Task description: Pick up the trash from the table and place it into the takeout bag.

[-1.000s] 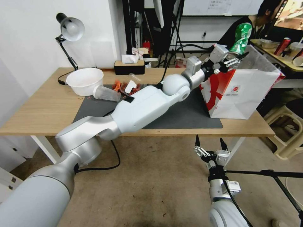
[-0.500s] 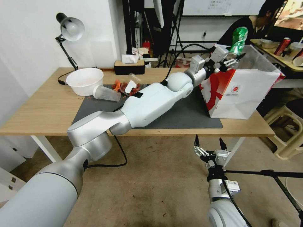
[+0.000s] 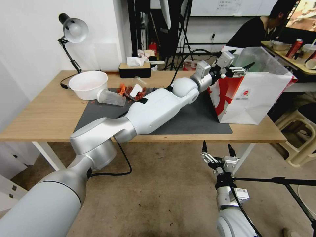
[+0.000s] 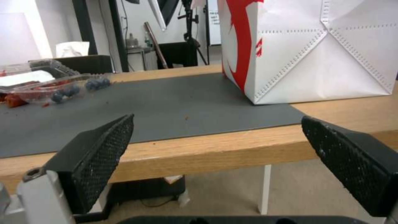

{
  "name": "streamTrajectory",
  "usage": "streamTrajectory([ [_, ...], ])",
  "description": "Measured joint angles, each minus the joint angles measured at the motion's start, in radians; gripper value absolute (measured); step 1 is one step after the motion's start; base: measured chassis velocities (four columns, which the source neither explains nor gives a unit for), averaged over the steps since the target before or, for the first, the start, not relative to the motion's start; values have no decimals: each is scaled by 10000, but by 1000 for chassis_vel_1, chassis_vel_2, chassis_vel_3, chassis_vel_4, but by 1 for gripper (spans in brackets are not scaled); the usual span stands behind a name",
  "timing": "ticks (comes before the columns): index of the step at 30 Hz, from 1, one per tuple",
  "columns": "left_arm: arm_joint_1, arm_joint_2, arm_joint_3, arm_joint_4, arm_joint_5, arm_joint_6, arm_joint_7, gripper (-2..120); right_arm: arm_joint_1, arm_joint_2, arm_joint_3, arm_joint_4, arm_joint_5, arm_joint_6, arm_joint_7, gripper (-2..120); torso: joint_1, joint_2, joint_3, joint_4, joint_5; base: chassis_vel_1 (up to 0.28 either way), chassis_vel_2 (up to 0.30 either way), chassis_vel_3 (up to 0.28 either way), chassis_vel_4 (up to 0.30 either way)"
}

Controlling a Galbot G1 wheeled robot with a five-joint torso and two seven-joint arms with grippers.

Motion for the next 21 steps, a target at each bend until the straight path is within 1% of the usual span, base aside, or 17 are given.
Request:
streamTrajectory([
  [1, 29, 48, -66, -164, -36, 29, -54, 100, 14, 2, -15, 0, -1, 0, -1, 100, 0, 0, -1, -8, 0, 0, 0, 0, 0],
  [2, 64, 170, -143, -290, -64, 56, -107, 100, 20, 3, -29, 0, -1, 0, -2, 100, 0, 1, -2, -8, 0, 0, 0, 0, 0],
  [3, 121, 333, -246, -424, -89, 87, -166, 100, 29, 7, -41, -1, -5, 0, -3, 100, 0, 1, -1, -4, 0, 0, 0, 0, 0],
  [4, 121, 333, -246, -424, -89, 87, -166, 100, 29, 7, -41, -1, -5, 0, -3, 100, 0, 1, -1, -4, 0, 0, 0, 0, 0],
  [7, 301, 764, -577, -705, -151, 206, -291, 100, 34, 14, -77, 0, -22, -3, -5, 100, 1, 1, -1, 5, -1, 0, 0, 0, 0],
  [8, 301, 764, -577, -705, -151, 206, -291, 100, 34, 14, -77, 0, -22, -3, -5, 100, 1, 1, -1, 5, -1, 0, 0, 0, 0],
  [11, 563, 1305, -829, -1055, -287, 354, -465, 100, 3, -15, -81, 22, -23, -14, -5, 100, 0, 1, -1, -1, -1, 0, 0, 0, 0],
  [12, 563, 1305, -829, -1055, -287, 354, -465, 100, 3, -15, -81, 22, -23, -14, -5, 100, 0, 1, -1, -1, -1, 0, 0, 0, 0],
  [15, 937, 1956, -964, -1645, -447, 597, -746, 100, -24, -58, -79, 64, -22, -19, -5, 100, 1, 1, -1, 1, -2, 0, 0, 0, 0],
  [16, 937, 1956, -964, -1645, -447, 597, -746, 100, -24, -58, -79, 64, -22, -19, -5, 100, 1, 1, -1, 1, -2, 0, 0, 0, 0],
  [19, 1339, 2452, -1178, -2087, -511, 751, -979, 100, -37, -78, -76, 71, -10, -19, -2, 100, 0, 1, 0, 1, -3, 0, 0, 0, 0],
  [20, 1339, 2452, -1178, -2087, -511, 751, -979, 100, -37, -78, -76, 71, -10, -19, -2, 100, 0, 1, 0, 1, -3, 0, 0, 0, 0],
  [21, 1443, 2602, -1237, -2205, -529, 774, -1019, 100, -37, -80, -78, 71, -9, -20, -2, 100, 0, 1, -1, -1, -2, 0, 0, 0, 0],
])
